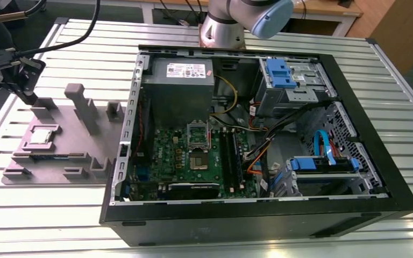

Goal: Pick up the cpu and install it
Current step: 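Pick up the cpu and move it towards the insertion slot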

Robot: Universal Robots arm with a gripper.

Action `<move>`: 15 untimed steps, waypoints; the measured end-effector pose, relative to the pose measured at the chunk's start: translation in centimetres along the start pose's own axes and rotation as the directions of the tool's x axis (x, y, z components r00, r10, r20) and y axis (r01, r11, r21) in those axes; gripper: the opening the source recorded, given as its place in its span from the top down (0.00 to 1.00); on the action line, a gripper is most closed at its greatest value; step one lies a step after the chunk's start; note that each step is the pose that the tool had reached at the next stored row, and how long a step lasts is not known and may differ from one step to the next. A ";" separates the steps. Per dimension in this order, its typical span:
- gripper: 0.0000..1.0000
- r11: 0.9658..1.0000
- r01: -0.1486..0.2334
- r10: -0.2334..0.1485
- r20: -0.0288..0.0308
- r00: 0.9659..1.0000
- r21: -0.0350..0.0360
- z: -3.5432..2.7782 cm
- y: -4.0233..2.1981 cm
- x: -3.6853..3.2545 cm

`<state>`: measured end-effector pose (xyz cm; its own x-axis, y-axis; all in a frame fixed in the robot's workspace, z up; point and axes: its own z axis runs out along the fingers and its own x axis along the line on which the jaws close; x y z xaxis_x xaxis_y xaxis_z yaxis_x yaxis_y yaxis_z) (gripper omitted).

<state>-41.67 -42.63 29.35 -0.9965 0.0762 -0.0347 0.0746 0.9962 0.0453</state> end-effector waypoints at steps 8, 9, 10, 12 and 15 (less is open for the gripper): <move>0.89 1.000 0.000 0.000 0.000 1.000 0.000 0.17 -0.05 0.59; 0.89 1.000 0.000 0.000 0.000 1.000 0.000 0.24 -0.07 0.72; 0.89 1.000 0.000 0.000 0.000 1.000 0.000 0.34 -0.08 0.82; 0.89 1.000 0.001 -0.001 0.000 1.000 0.000 0.64 -0.11 0.97; 0.89 1.000 0.001 -0.001 0.000 1.000 0.000 1.16 -0.16 1.22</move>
<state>-42.85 -42.65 28.15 -0.9966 0.0751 -0.0346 0.0735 0.9963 0.0452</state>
